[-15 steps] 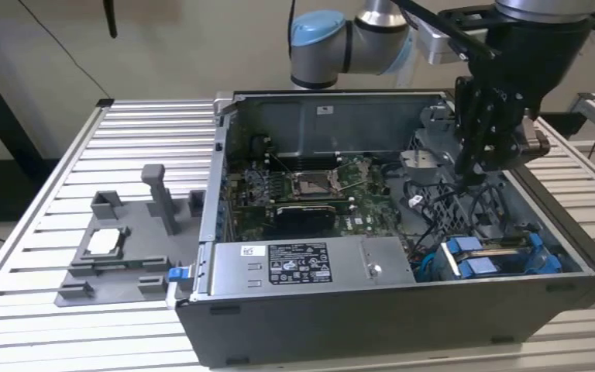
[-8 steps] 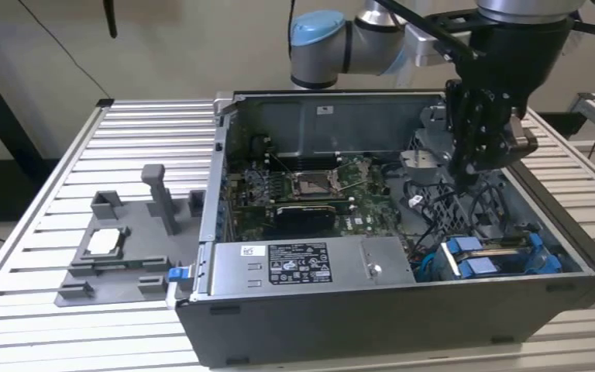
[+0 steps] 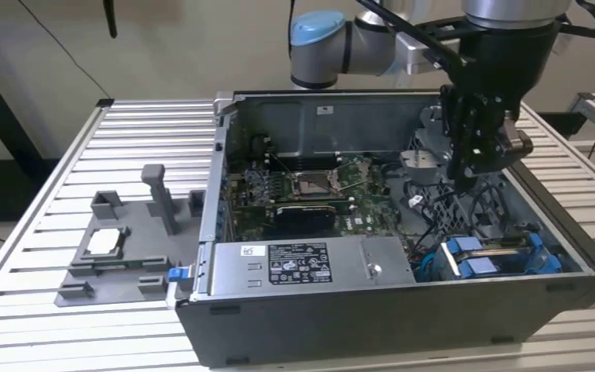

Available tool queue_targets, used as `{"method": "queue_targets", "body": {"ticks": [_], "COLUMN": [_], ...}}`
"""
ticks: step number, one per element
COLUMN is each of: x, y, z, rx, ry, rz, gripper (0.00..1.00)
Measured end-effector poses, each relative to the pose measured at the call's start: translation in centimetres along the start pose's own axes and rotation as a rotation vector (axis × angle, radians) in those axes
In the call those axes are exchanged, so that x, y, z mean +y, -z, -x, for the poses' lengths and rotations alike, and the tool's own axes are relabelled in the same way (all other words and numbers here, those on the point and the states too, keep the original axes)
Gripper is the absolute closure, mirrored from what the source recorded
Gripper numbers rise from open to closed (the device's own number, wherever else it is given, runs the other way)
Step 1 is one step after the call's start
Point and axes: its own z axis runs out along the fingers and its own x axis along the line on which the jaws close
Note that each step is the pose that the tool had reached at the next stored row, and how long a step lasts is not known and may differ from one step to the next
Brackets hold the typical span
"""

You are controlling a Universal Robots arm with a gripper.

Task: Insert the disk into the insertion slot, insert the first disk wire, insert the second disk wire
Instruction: 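Insert the second disk wire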

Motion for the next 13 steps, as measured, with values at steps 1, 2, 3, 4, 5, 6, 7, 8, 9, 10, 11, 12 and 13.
{"method": "queue_targets", "body": {"ticks": [1, 2, 3, 4, 5, 6, 7, 8, 9, 10, 11, 12, 13], "x": [0.11, 0.22, 0.35, 0.46, 0.56, 0.65, 0.75, 0.84, 0.92, 1.0, 1.09, 1.22, 1.38], "y": [-0.08, -0.13, -0.18, -0.24, -0.29, -0.36, -0.43, -0.49, -0.55, -0.61, -0.65, -0.66, -0.65], "z": [0.01, 0.02, 0.02, 0.04, 0.06, 0.1, 0.13, 0.16, 0.21, 0.25, 0.28, 0.31, 0.33], "rx": [0.0013, 0.0035, 0.0065, 0.0088, 0.0106, 0.0123, 0.0137, 0.0151, 0.0166, 0.0178, 0.0194, 0.021, 0.0233], "ry": [0.003, 0.005, 0.008, 0.011, 0.013, 0.016, 0.018, 0.02, 0.022, 0.024, 0.026, 0.027, 0.028], "rz": [-0.0015, -0.0022, -0.0029, -0.0038, -0.0058, -0.0087, -0.0124, -0.0168, -0.0228, -0.0294, -0.0361, -0.0418, -0.0478], "gripper": [0.73, 0.73, 0.73, 0.73, 0.73, 0.73, 0.73, 0.73, 0.73, 0.73, 0.73, 0.73, 0.73]}}
